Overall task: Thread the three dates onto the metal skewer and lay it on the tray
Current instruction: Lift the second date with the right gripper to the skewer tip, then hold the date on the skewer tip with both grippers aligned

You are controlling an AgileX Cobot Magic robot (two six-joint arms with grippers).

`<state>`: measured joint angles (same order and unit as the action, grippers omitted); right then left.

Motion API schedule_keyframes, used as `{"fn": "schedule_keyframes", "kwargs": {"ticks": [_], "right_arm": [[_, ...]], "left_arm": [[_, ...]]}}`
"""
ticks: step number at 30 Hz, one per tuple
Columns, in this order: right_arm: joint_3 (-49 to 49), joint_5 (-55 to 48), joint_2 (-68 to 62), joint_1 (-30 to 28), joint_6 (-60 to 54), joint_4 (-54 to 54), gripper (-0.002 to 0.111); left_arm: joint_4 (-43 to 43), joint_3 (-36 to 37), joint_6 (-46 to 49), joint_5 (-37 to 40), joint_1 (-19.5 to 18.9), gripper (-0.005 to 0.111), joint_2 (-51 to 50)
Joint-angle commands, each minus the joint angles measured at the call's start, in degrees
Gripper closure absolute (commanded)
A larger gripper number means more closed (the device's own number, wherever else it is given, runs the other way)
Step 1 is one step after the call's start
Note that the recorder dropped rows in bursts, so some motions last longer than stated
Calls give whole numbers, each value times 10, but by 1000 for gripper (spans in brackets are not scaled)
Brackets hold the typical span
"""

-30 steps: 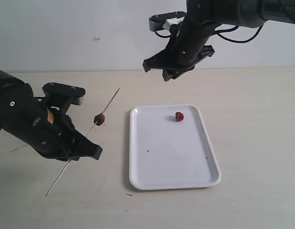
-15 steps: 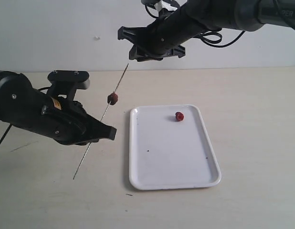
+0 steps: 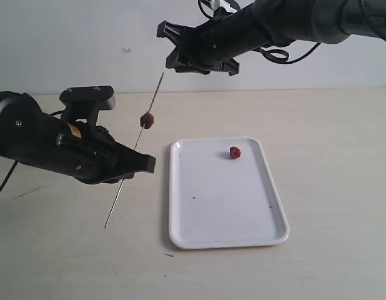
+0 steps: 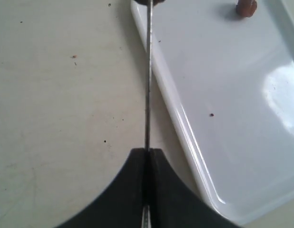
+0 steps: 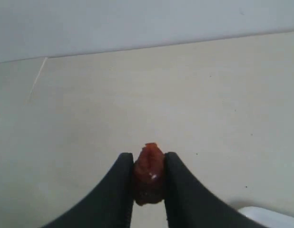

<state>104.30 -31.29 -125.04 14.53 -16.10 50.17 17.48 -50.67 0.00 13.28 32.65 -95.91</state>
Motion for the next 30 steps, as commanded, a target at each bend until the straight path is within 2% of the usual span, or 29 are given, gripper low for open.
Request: {"fn": "schedule_keyframes", "kwargs": {"ticks": [1,3,10,30], "right_arm": [[0,29,2,-3,-7,5,86],[0,35,2,-3,-7,5,86],[0,46,2,-3,-7,5,86],[0,-5,2,-27,-49,0,86]], "left_arm": [[11,0,5,-9,0,107,5],[14,0,5,-9,0,107,5],[15,0,13,-34,41,107,5],[8,0,18,-42,40,107,5]]}}
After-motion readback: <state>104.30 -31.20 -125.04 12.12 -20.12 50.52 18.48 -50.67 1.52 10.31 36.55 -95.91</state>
